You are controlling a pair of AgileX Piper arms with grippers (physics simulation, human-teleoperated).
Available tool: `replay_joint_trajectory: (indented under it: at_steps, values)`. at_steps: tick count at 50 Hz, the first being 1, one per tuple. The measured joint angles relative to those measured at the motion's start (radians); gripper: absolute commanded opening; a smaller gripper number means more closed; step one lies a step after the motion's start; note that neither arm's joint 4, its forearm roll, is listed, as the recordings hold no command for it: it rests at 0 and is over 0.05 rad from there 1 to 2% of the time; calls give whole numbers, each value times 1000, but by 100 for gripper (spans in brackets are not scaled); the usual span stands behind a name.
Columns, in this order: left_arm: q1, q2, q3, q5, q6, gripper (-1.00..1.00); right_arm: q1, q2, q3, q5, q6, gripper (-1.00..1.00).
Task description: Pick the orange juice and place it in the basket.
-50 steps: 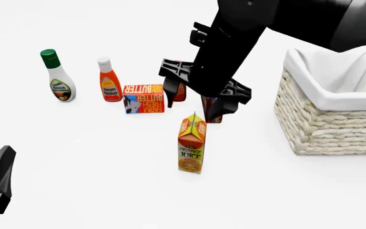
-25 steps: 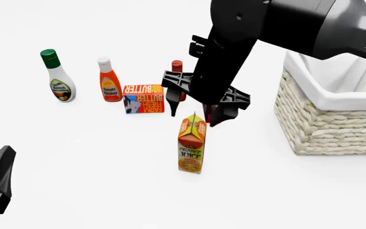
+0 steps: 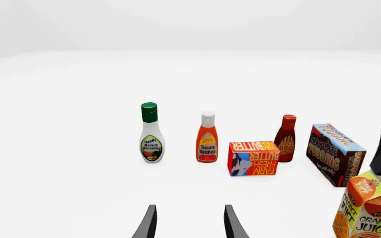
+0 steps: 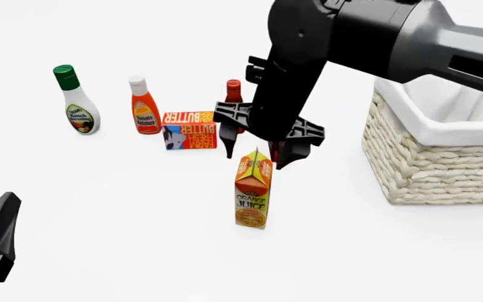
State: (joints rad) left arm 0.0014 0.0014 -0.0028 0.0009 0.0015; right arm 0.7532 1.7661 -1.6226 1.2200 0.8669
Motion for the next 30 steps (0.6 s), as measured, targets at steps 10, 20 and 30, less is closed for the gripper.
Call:
replay_joint_trajectory:
  at_steps: [10, 20, 30]
  values:
    - [0, 0, 0, 0, 0, 100, -5, 13, -3, 0, -13, 100]
    - [0, 0, 0, 0, 0, 100, -11, 24, 3, 0, -25, 100]
    - [0, 0, 0, 0, 0, 100, -12, 33, 1, 0, -33, 100]
